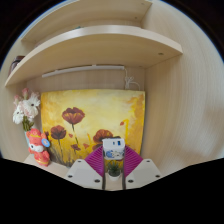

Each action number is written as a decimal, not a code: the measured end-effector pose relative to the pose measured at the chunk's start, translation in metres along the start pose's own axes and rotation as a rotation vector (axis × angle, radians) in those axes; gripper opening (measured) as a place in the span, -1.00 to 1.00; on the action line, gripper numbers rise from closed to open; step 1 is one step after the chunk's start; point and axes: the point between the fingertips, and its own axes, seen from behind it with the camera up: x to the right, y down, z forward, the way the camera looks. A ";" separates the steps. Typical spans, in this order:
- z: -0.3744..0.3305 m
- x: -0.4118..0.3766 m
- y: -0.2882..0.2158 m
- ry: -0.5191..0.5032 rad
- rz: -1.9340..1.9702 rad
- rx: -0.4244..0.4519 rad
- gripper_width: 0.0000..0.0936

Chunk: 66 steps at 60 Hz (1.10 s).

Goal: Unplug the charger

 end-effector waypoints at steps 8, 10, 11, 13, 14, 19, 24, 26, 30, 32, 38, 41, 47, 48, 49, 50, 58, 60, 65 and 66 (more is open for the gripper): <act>-0.006 0.033 0.034 0.042 0.010 -0.092 -0.53; -0.005 0.039 0.059 0.049 0.012 -0.141 -0.53; -0.004 0.041 0.073 0.053 0.012 -0.166 -0.53; -0.003 0.045 0.101 0.058 0.015 -0.208 -0.53; -0.002 0.047 0.114 0.061 0.015 -0.233 -0.53; -0.001 0.055 0.173 0.070 0.012 -0.348 -0.53; -0.002 0.060 0.219 0.074 0.039 -0.431 -0.53; -0.002 0.061 0.231 0.075 0.055 -0.456 -0.52; -0.001 0.069 0.254 0.086 0.059 -0.507 -0.50; -0.001 0.068 0.261 0.085 0.023 -0.519 -0.47; 0.000 0.062 0.276 0.065 0.029 -0.561 -0.41; 0.004 0.064 0.275 0.074 0.041 -0.543 -0.38; 0.005 0.072 0.271 0.102 0.026 -0.542 -0.24; 0.005 0.073 0.269 0.109 0.023 -0.537 -0.17; 0.004 0.075 0.266 0.116 0.020 -0.531 -0.10; 0.003 0.077 0.262 0.125 0.017 -0.524 -0.02; -0.008 0.076 0.205 0.161 -0.002 -0.408 0.57; -0.013 0.072 0.183 0.158 -0.004 -0.380 0.64; -0.032 0.057 0.125 0.154 0.011 -0.265 0.70; -0.037 0.052 0.113 0.149 0.015 -0.241 0.70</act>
